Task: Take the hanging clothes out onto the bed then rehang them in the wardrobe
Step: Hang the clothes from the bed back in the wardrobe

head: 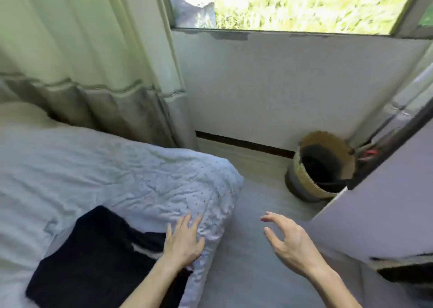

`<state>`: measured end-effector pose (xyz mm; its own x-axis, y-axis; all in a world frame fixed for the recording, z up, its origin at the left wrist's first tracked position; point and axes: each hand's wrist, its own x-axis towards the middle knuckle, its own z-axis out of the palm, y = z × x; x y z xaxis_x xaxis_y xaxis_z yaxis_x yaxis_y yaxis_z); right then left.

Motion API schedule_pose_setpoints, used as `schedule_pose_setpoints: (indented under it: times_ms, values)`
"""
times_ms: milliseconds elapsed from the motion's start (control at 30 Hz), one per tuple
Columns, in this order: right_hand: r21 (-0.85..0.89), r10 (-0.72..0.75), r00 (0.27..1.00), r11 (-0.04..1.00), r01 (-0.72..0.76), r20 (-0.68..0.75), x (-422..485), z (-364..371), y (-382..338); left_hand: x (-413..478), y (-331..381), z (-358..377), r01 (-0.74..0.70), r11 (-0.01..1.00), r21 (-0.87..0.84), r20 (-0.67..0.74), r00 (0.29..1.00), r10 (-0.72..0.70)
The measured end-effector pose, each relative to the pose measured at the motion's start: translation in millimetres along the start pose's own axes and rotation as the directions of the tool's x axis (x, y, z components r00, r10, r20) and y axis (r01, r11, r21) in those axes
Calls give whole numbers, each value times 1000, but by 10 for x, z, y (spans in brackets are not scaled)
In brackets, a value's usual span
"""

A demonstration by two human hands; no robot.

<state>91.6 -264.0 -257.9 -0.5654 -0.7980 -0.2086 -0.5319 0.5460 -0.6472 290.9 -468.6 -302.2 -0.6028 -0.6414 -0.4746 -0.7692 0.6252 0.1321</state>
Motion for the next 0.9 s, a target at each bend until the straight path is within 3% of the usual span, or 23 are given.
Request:
schedule_pose_setpoints:
  times_ms: [133, 300, 433, 667, 900]
  values:
    - [-82, -208, 953, 970, 230, 219, 238, 517, -594, -570, -724, 183, 239, 959, -152, -34, 968, -247]
    - [-132, -389, 794, 857, 497, 467, 463, 953, -1288, -1246, -1248, 451, 481, 813, -327, -21, 857, -516]
    - [-125, -479, 661, 748, 651, 578, 505, 1200, -1652, -1679, -1343, 699, 600, 662, -449, 3, 742, -671]
    - [-62, -574, 455, 574, 817, 681, 549, 1548, -1903, -2046, -1257, 1006, 703, 463, -540, 80, 590, -803]
    - [-65, -572, 343, 450, 891, 745, 811, 1743, -2004, -1865, -1253, 1053, 735, 377, -564, 143, 536, -832]
